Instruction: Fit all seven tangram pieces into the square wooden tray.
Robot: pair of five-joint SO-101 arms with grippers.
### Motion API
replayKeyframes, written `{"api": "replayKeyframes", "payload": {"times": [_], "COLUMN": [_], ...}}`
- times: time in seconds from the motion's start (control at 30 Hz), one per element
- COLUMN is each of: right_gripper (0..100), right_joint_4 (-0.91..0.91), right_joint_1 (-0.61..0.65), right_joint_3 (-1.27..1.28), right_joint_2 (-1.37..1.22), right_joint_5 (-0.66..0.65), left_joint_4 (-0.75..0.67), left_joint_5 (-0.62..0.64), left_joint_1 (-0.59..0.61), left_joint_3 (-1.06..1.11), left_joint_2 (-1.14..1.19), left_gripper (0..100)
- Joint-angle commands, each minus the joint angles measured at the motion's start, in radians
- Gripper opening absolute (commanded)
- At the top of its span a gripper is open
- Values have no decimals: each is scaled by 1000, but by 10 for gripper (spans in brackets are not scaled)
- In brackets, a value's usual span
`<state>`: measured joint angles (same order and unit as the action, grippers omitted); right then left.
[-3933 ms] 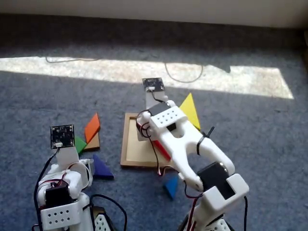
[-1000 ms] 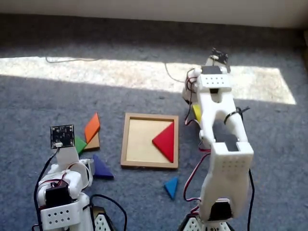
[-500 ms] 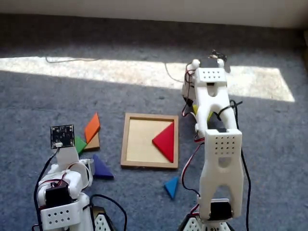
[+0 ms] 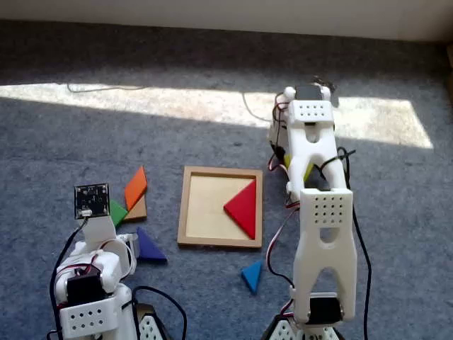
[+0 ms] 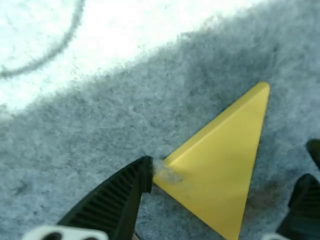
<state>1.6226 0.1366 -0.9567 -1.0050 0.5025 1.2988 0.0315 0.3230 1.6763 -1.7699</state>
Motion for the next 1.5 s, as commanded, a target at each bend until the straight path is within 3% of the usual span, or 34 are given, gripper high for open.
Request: {"api": "replayKeyframes", "payload": {"times": [0.0, 0.43, 0.73, 1.07, 1.3, 1.47], "right_gripper": [409, 213, 98, 105, 344, 359], "right_joint_4": [18, 87, 139, 140, 140, 137], "right_joint_1": [-19, -19, -12, 13, 5, 30], "right_joint_3": [-48, -56, -237, -275, -268, -265], "right_joint_2": [21, 30, 30, 31, 24, 18], "right_joint_5": [14, 2, -196, -236, -226, -226], "left_joint_4": [8, 8, 8, 8, 8, 8], "left_joint_5": [3, 3, 3, 3, 3, 3], "left_joint_1": [8, 8, 8, 8, 8, 8], "left_joint_3": [19, 19, 19, 19, 19, 19], "left_joint_2": [-50, -50, -50, -50, -50, -50], "left_gripper": [185, 185, 185, 185, 185, 185]}}
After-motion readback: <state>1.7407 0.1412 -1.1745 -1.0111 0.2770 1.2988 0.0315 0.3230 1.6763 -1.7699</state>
